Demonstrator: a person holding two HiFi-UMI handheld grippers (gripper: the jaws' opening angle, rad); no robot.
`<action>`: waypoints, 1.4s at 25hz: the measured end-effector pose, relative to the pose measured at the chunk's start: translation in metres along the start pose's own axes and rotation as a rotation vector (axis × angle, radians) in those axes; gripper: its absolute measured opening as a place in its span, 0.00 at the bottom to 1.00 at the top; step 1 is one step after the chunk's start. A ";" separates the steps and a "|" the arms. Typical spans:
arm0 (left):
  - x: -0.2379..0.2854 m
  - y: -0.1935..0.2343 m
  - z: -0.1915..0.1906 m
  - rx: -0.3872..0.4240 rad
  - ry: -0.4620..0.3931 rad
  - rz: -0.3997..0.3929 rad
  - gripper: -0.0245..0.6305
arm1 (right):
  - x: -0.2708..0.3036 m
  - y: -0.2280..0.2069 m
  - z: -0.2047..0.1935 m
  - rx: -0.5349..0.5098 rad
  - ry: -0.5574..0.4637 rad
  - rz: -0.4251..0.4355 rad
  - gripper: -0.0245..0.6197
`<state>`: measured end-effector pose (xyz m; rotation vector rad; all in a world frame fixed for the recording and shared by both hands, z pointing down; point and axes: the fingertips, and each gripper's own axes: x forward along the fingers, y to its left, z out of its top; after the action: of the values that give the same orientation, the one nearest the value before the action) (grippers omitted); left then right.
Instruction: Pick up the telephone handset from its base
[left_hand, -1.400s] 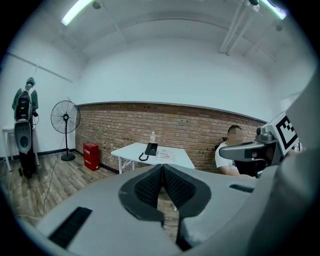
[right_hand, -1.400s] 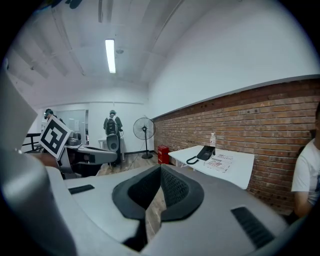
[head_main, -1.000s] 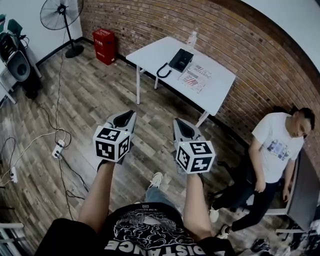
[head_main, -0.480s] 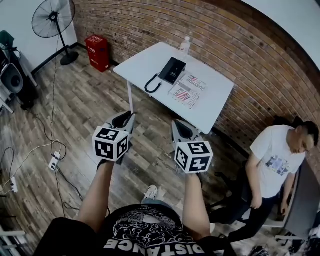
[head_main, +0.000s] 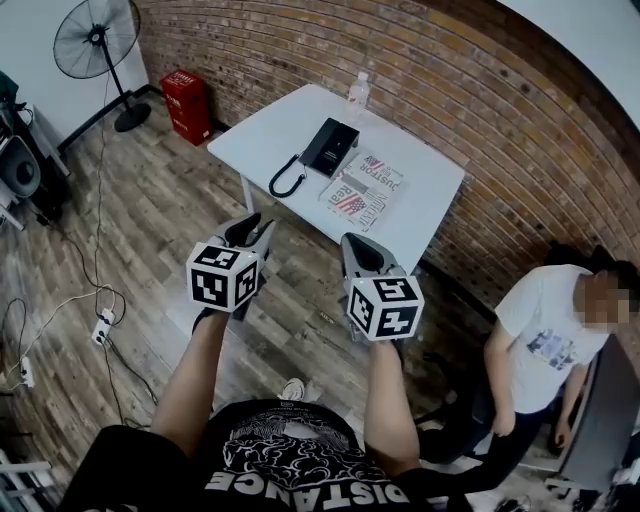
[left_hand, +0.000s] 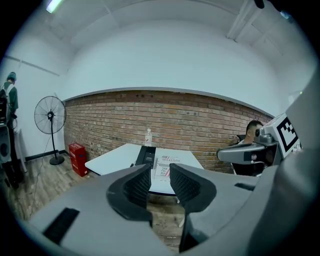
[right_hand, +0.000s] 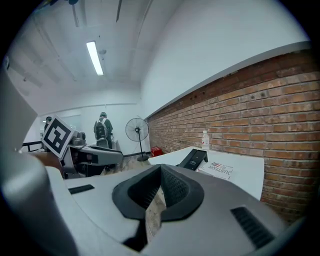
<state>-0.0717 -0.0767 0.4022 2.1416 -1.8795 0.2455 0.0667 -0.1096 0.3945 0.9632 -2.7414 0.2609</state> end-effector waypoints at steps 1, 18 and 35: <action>0.005 -0.001 0.001 0.004 0.004 0.000 0.19 | 0.002 -0.005 0.001 0.003 -0.002 0.001 0.04; 0.095 0.020 0.012 0.016 0.034 -0.046 0.27 | 0.065 -0.059 0.014 -0.006 -0.001 -0.008 0.04; 0.252 0.109 0.029 0.024 0.128 -0.267 0.29 | 0.212 -0.111 0.037 0.026 0.061 -0.140 0.04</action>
<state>-0.1461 -0.3353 0.4632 2.3022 -1.5099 0.3393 -0.0296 -0.3299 0.4262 1.1285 -2.6074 0.2964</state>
